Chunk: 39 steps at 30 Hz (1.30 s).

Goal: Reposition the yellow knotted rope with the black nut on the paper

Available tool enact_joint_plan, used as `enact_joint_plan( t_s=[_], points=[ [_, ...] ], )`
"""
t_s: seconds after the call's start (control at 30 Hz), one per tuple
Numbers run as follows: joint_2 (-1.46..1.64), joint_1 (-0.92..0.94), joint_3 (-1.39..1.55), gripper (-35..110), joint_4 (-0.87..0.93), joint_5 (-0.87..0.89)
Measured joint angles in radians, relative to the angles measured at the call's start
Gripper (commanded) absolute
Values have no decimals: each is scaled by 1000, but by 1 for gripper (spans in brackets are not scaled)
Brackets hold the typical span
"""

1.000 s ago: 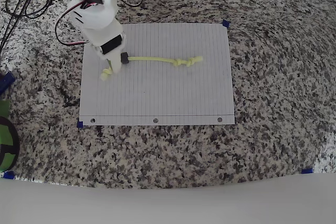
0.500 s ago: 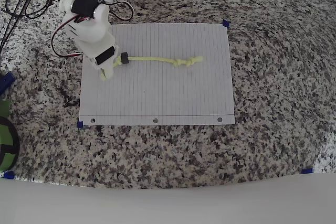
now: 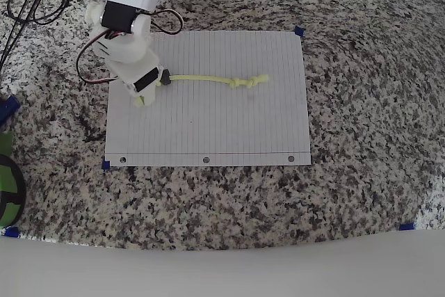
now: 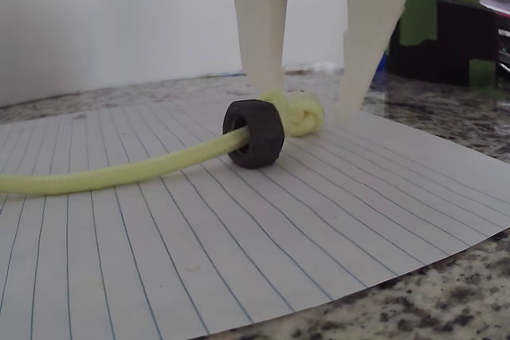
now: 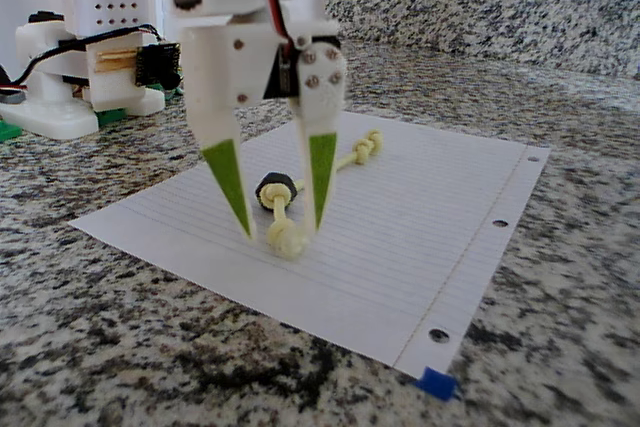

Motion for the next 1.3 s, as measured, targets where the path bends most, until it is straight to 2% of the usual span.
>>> enact_joint_plan(
  t_s=[0.33, 0.37, 0.47, 0.9, 1.3],
  points=[
    [-15, -8, 0, 21, -6, 0],
    [-15, -8, 0, 13, -8, 0],
    [-20, -8, 0, 0, -12, 0],
    [25, 29, 0, 0, -31, -49],
    [436, 192, 34, 0, -87, -399]
  ],
)
